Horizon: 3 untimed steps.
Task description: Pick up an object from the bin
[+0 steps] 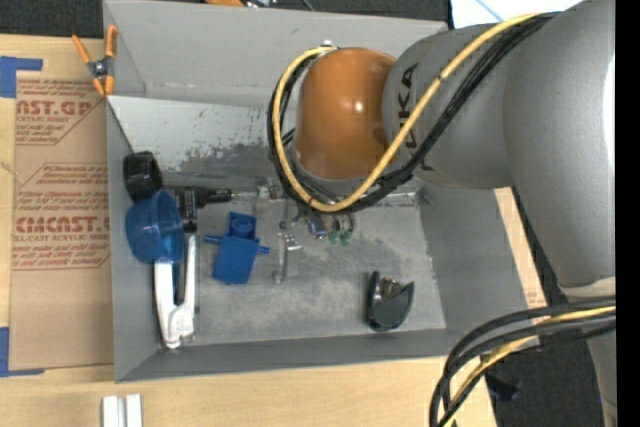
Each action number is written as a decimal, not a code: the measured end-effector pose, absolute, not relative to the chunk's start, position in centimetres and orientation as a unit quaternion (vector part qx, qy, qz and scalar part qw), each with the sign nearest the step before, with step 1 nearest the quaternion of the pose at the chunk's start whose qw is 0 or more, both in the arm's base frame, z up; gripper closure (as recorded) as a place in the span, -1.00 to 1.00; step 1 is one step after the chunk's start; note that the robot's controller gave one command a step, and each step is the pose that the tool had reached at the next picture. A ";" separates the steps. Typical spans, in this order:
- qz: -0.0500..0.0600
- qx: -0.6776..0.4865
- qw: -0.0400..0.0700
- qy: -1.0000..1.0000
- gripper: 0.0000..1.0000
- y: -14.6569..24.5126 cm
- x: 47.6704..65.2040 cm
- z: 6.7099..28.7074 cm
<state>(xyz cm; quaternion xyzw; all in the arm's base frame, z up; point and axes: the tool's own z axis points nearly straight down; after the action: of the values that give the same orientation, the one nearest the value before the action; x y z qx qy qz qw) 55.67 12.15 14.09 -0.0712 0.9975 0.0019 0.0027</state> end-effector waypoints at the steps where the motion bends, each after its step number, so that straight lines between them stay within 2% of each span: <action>1: 0.003 -0.023 0.008 1.000 -1.00 12.8 56.8 13.7; 2: 0.004 -0.060 0.009 0.998 -1.00 16.1 55.1 7.5; 3: 0.005 -0.068 0.021 0.997 -1.00 16.6 53.3 7.5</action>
Offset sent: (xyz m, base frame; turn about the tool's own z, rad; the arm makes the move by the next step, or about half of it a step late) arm -0.0098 0.0378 -0.0709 0.0225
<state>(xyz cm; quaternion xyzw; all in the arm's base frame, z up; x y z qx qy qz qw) 53.32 16.61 7.48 -0.0681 0.9974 0.0053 0.0210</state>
